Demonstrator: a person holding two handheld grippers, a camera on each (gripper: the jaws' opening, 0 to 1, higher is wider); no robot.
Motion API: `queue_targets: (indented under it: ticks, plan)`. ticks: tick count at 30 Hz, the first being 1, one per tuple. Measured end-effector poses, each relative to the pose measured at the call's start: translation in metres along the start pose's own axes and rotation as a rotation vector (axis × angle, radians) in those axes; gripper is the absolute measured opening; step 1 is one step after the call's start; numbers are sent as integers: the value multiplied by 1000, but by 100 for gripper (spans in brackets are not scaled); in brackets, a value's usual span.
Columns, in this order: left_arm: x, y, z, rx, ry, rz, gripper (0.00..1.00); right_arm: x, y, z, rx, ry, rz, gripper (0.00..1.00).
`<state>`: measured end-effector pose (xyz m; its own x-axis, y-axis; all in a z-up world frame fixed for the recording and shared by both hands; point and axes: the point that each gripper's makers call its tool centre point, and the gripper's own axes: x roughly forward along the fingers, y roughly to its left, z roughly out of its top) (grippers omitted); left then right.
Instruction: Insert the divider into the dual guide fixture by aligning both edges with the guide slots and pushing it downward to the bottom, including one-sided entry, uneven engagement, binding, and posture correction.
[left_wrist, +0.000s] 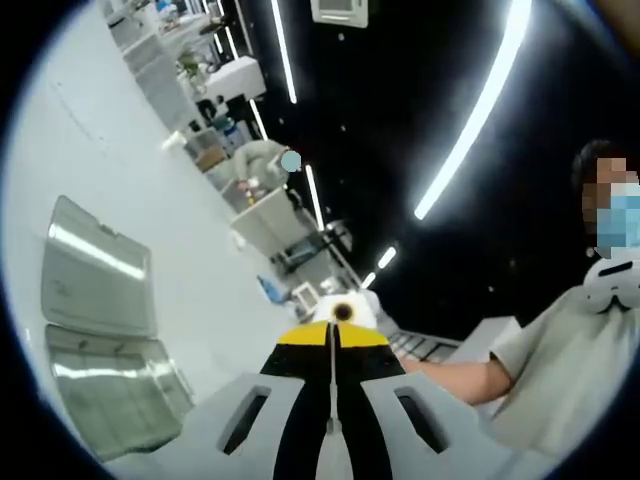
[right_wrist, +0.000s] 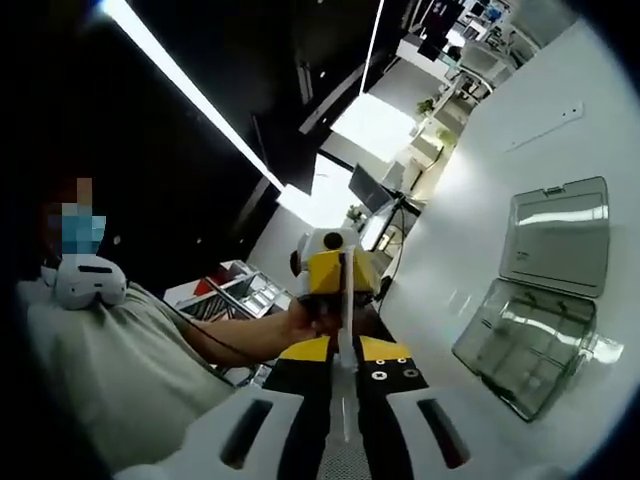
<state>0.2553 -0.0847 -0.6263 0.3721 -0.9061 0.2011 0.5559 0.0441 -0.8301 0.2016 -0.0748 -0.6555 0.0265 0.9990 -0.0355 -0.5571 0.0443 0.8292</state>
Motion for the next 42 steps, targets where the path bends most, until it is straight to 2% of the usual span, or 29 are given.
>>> queue_targets:
  ticks: [13, 18, 20, 22, 29, 34, 38, 42]
  plan:
    - [-2, -4, 3, -34, -17, -31, 0, 2, 7, 2, 60, -11, 34, 0]
    - [-3, -4, 4, -56, -19, -41, 0, 4, 10, 3, 55, -2, 17, 0]
    - [-3, -7, 5, -91, -22, -52, 0, 4, 13, 4, 53, -3, 20, 0]
    - [-3, -4, 5, -89, -19, -44, 0, 4, 11, 4, 87, -3, 11, 0]
    - [-4, -3, 4, -84, -23, -31, 2, 4, 13, 6, 85, 13, -21, 0]
    - [-10, 7, 5, -45, -22, 29, 11, 2, 11, 9, 114, 20, -59, 0]
    - [-19, 11, 7, -10, -25, 60, 12, -3, 7, 14, 118, 18, -102, 0]
    - [-29, 19, 5, 83, -3, 131, 11, -6, 2, 18, 117, 18, -166, 0]
